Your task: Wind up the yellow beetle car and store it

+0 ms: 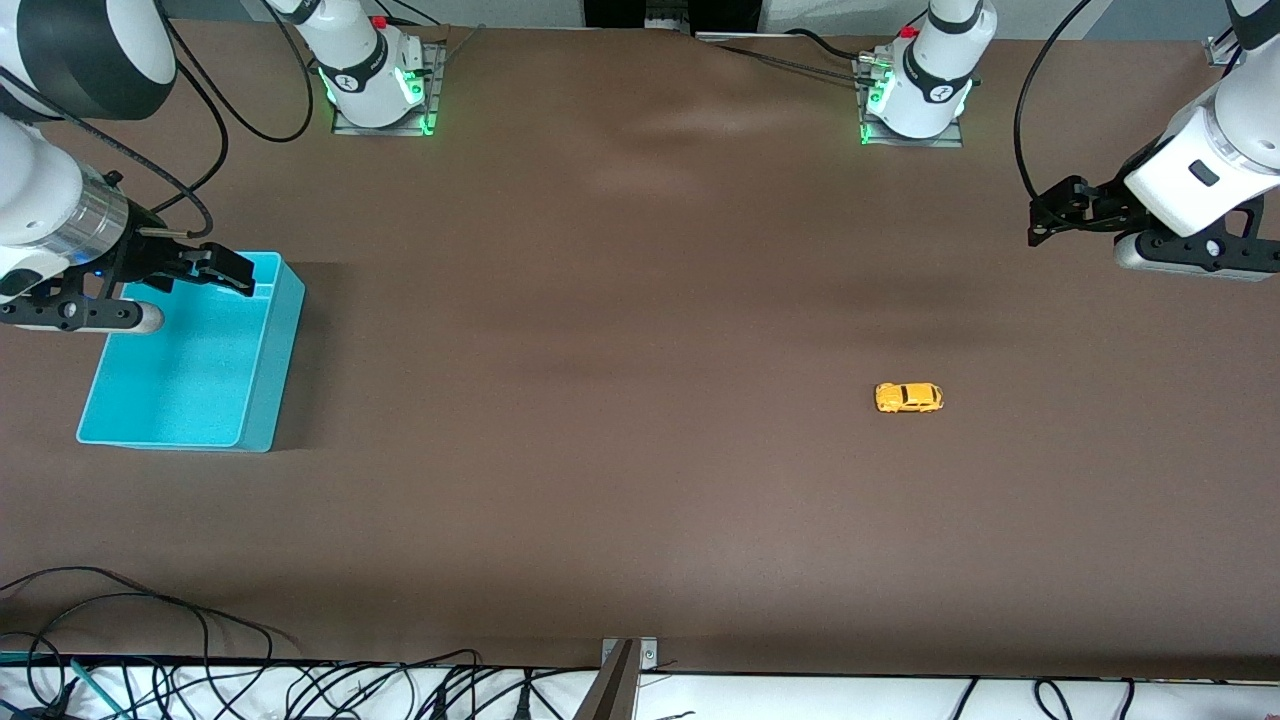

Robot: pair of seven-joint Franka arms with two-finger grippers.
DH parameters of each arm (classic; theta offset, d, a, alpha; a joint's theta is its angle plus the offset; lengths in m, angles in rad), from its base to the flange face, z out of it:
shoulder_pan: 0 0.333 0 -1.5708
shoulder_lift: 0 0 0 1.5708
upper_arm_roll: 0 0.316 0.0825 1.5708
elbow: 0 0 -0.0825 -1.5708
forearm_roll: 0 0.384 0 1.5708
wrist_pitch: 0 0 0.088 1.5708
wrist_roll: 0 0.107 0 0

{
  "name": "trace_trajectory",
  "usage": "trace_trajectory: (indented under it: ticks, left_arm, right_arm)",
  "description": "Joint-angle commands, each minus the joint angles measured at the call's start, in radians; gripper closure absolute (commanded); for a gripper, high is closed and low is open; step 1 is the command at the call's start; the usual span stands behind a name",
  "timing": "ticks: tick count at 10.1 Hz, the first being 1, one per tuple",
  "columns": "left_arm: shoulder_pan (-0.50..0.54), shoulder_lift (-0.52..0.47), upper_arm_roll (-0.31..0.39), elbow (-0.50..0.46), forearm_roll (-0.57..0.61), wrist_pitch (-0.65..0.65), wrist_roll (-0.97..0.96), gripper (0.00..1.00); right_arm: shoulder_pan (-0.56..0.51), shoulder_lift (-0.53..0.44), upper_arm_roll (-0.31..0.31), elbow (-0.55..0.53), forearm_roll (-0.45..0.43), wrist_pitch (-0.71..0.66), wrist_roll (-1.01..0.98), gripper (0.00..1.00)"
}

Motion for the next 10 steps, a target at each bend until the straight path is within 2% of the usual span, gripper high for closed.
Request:
trace_trajectory:
  ticks: [1, 10]
  left_arm:
    - [-0.006, 0.011, 0.012, 0.020, -0.007, -0.012, -0.012, 0.00]
    - [-0.009, 0.014, 0.010, 0.020, -0.007, -0.009, -0.009, 0.00]
  right_arm:
    - [0.000, 0.014, 0.003, 0.031, 0.013, -0.017, 0.004, 0.00]
    - [-0.001, 0.014, 0.001, 0.030, 0.014, -0.011, 0.010, 0.00]
